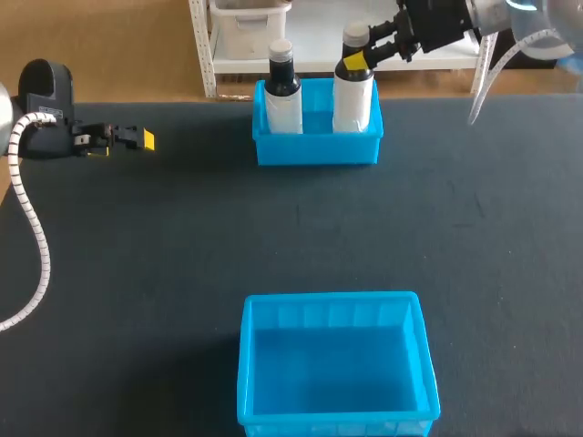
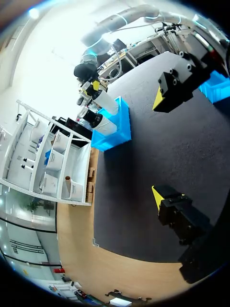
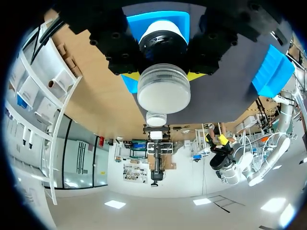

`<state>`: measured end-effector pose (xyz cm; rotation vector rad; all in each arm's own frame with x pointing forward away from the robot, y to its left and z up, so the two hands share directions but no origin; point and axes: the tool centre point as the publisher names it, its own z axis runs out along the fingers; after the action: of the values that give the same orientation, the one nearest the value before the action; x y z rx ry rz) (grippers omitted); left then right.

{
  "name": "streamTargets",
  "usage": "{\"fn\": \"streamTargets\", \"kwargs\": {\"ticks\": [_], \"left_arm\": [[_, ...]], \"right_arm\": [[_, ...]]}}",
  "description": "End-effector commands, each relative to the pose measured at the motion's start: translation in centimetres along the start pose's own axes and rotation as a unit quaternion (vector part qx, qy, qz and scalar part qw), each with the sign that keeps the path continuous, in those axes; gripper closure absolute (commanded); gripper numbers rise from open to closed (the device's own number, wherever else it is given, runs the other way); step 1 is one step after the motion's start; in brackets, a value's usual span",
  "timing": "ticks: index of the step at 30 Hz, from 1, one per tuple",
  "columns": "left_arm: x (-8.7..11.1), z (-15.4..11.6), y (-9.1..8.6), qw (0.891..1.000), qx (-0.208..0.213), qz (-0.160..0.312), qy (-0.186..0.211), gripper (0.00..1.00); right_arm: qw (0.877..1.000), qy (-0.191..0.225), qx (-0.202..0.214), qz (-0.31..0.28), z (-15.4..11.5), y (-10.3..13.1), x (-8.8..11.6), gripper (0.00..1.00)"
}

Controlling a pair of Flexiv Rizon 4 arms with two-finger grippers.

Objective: Pick up the bottle, and place it in the far bin if it is heavy, or in the near bin if it is light.

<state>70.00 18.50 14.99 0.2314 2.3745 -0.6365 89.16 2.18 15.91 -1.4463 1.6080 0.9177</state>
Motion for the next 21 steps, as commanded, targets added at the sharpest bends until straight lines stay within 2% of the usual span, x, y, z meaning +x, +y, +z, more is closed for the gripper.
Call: {"fn": "streamTargets", "kwargs": {"ticks": [1,21], "left_arm": [[0.0,0.0,0.0,1.000,0.000,0.000,0.000,0.00],[0.0,0.0,0.0,1.000,0.000,0.000,0.000,0.00]], "right_arm": [[1.000,0.001,-0.008,0.001,0.4,-0.8,-0.1,1.00],[1.000,0.010,-0.014,0.001,1.3,-1.2,1.3,1.00]]}}
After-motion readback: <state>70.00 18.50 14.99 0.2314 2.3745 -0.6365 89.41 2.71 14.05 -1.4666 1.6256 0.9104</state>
